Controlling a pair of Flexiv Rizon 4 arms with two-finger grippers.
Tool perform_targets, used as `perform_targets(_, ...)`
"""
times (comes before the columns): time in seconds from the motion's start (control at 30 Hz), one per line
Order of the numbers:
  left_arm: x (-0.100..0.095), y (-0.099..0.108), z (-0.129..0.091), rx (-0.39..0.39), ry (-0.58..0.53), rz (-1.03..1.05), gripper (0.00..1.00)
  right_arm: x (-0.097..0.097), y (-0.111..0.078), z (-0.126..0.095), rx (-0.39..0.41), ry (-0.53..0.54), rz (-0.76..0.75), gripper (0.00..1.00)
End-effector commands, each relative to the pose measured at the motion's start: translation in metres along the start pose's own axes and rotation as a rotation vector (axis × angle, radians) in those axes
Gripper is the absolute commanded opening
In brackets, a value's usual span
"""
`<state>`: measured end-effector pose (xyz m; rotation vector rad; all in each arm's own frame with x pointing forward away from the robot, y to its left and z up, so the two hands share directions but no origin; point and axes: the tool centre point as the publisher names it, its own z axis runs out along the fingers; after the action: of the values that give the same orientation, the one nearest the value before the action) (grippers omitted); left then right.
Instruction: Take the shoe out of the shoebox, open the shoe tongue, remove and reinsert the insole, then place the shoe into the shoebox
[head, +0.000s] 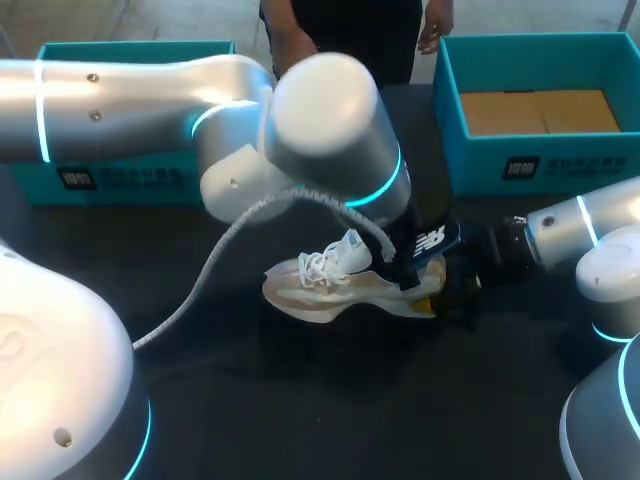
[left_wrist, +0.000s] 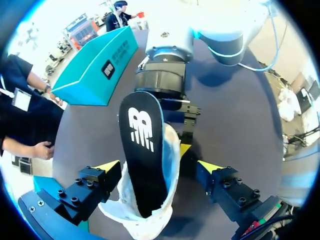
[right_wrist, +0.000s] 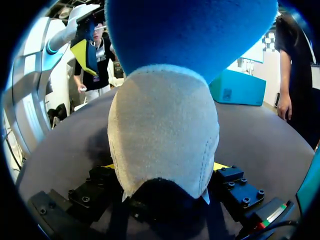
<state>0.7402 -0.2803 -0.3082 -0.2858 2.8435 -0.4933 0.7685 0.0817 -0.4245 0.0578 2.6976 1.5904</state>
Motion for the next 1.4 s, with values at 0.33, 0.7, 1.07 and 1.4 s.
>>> perform_targets(0.33, -0.002, -0.005, 0.024, 0.030, -0.158, -0.061, 1.00, 0.000, 0.001, 0.001, 0.004, -0.001, 0.001, 0.00)
perform_targets(0.7, -0.003, -0.008, 0.029, 0.048, -0.199, -0.111, 0.98, 0.000, 0.001, 0.001, 0.004, -0.001, 0.001, 0.00)
perform_targets(1.07, -0.008, -0.010, 0.030, 0.044, -0.231, -0.129, 0.90, 0.000, 0.001, 0.001, 0.004, -0.001, 0.001, 0.00)
perform_targets(1.4, -0.015, -0.007, 0.035, 0.034, -0.254, -0.148, 0.86, 0.000, 0.001, 0.001, 0.004, -0.001, 0.001, 0.00)
